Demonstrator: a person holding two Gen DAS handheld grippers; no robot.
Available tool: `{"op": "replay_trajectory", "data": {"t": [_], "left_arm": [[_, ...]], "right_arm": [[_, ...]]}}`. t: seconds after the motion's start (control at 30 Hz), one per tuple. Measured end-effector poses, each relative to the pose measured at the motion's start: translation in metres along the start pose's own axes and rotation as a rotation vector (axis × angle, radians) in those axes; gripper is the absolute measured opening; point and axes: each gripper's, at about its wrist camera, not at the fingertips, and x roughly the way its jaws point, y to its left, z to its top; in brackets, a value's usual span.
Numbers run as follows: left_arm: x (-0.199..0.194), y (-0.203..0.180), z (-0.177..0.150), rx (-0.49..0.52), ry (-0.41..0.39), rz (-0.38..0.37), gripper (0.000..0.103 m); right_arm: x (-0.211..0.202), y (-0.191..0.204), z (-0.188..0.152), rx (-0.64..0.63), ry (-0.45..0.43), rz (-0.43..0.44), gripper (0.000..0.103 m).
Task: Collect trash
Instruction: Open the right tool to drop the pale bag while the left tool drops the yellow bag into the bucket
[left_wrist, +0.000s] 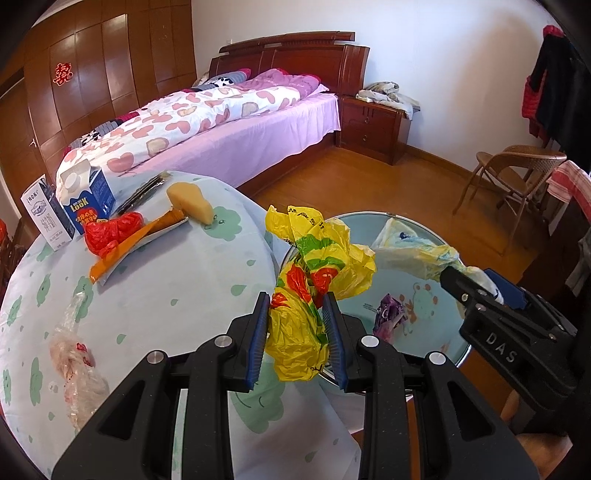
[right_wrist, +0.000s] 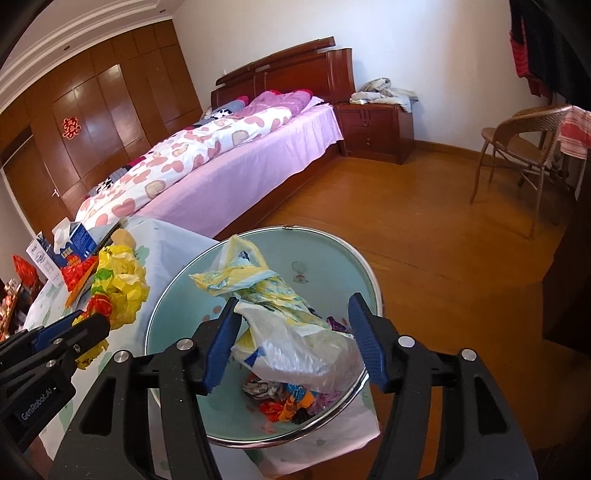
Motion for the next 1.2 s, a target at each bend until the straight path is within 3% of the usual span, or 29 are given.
{"op": "replay_trajectory", "data": {"t": [0.1,0.23,0.5,0.87,0.97,1.07,1.2], "left_arm": [[0.002,-0.001,0.000,0.003,0.001,-0.001,0.030],[0.002,-0.001,0.000,0.003,0.002,-0.001,0.030],[0.004,0.000,0.001,-0.006,0.009,0.001,0.030],[0.006,-0.016,0.004,0.041,-0.003,-0.037,0.033],[0.004,-0.016,0.005,0.035,-0.018,-0.025,0.061],[0.000,-0.011,0.006,0.022,-0.027,-0.019,0.061],[-0.007,-0.003,0.006,-0.003,-0.045,0.002,0.072]], "right_arm": [[0.001,-0.002,0.001,0.007,-0.001,-0.006,0.061],[0.006,-0.003,0.002,0.001,0.032,-0.002,0.074],[0.006,-0.008,0.003,0.004,0.035,-0.028,0.075],[-0.007,-0.021,0.008,0.091,-0.054,-0.071,0.075],[-0.010,-0.026,0.009,0.108,-0.065,-0.069,0.075],[-0.011,-0.027,0.010,0.108,-0.071,-0.065,0.075],[-0.015,-0.026,0.010,0.101,-0.074,-0.053,0.075]]}}
